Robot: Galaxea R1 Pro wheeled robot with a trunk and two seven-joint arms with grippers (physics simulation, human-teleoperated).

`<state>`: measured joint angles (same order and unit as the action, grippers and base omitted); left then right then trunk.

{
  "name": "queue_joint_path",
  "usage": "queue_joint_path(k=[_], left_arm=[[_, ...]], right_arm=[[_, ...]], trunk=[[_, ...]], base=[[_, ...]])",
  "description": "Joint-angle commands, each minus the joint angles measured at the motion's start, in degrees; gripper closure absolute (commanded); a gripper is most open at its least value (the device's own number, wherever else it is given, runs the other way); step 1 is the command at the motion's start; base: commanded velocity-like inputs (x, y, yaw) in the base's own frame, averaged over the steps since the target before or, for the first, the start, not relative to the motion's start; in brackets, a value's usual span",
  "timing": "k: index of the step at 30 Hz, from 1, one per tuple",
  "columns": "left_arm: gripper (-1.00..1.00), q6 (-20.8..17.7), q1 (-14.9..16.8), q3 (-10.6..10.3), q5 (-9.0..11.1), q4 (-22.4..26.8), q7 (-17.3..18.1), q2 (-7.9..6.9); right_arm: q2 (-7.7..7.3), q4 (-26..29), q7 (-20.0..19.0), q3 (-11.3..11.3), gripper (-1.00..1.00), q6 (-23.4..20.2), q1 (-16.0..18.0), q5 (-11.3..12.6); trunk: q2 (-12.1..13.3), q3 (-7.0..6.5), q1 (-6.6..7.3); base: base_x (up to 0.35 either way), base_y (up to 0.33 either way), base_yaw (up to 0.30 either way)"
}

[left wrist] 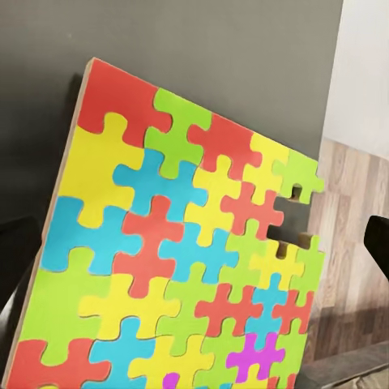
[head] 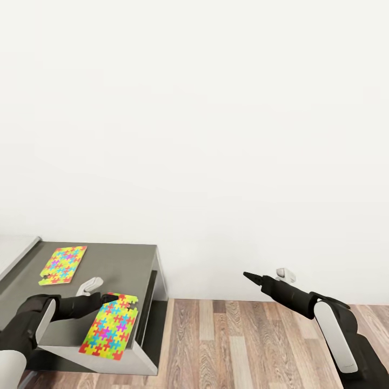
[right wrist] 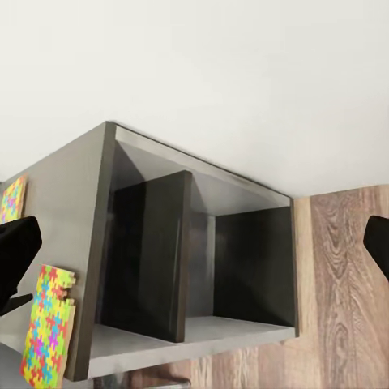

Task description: Put all the toys in the child's room - the three board games (two on the bed and one on the table), the two jigsaw puzzles on the table, and the tennis ball on the table - inside the toy box on the table in the child's room.

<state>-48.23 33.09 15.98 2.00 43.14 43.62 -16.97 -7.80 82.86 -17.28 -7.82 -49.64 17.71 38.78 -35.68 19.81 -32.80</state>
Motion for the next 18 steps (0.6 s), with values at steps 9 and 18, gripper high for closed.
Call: queue_joint_path(k=[9, 18], left_arm=[[-1.00, -0.46, 0.04, 0.11, 0.20, 0.03, 0.06, 0.01], [-1.00, -0.46, 0.04, 0.11, 0.22, 0.04, 0.13, 0.00]], right_arm=[[0.05, 0.02, -0.38, -0.09, -1.00, -0.28, 0.05, -0.28], [0.06, 0.02, -0.38, -0.09, -1.00, -0.28, 0.05, -0.28]], trunk=[[-0.07, 0.08, -0.02], [-0.07, 0.08, -0.02]], base=[[0.000, -0.084, 0.000], [0.000, -0.026, 0.000]])
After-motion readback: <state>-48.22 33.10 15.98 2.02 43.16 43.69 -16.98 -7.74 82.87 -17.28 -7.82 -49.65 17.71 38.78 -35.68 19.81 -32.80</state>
